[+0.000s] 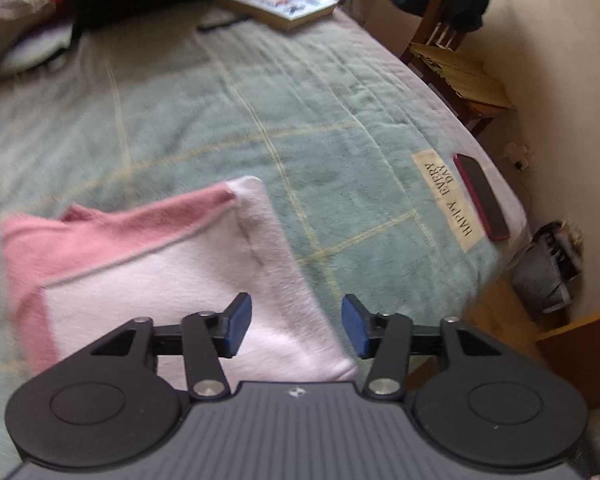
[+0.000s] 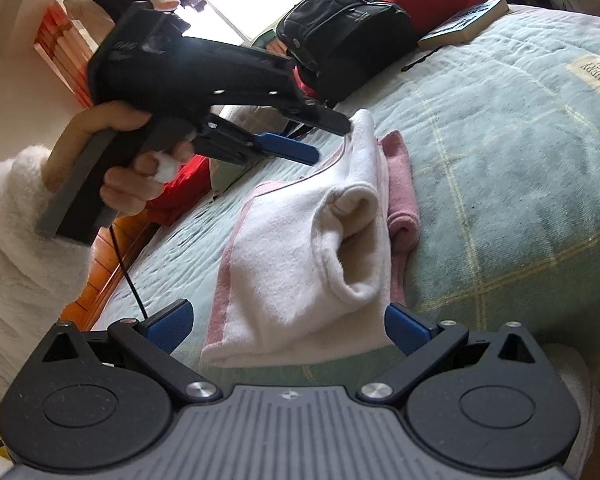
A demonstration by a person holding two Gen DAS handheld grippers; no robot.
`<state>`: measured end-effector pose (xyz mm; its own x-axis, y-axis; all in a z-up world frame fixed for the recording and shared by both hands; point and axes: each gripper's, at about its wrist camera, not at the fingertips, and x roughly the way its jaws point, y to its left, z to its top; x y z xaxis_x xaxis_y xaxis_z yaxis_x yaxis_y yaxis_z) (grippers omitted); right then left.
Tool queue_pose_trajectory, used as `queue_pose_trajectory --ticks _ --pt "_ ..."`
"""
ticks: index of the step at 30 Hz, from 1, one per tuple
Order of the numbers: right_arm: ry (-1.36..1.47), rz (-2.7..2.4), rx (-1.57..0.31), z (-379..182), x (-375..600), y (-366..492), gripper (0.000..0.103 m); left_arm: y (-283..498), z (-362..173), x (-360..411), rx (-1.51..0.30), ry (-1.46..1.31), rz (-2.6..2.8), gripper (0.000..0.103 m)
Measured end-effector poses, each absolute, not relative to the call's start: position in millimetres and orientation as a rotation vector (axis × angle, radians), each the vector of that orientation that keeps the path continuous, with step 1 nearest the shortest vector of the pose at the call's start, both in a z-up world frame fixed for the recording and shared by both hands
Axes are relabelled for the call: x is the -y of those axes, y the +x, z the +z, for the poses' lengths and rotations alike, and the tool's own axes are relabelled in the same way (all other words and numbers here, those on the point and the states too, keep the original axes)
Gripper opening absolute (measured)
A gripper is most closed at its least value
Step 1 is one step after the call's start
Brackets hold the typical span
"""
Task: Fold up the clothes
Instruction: 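Move the right gripper to the folded sweater's end and close on it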
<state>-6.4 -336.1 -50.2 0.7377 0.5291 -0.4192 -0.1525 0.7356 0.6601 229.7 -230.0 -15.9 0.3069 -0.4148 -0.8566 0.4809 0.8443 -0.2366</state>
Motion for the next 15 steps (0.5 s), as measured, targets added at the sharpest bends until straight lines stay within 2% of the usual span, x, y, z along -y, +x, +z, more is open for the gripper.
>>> queue_pose_trajectory --ticks 6,15 --pt "0.707 0.488 -0.633 -60 337 -10 0.103 183 -13 194 -0.945 0.249 -0.574 0.074" --pt "0.814 0.533 -0.692 -89 334 31 0.103 121 -27 134 -0.819 0.295 -0.548 0.084"
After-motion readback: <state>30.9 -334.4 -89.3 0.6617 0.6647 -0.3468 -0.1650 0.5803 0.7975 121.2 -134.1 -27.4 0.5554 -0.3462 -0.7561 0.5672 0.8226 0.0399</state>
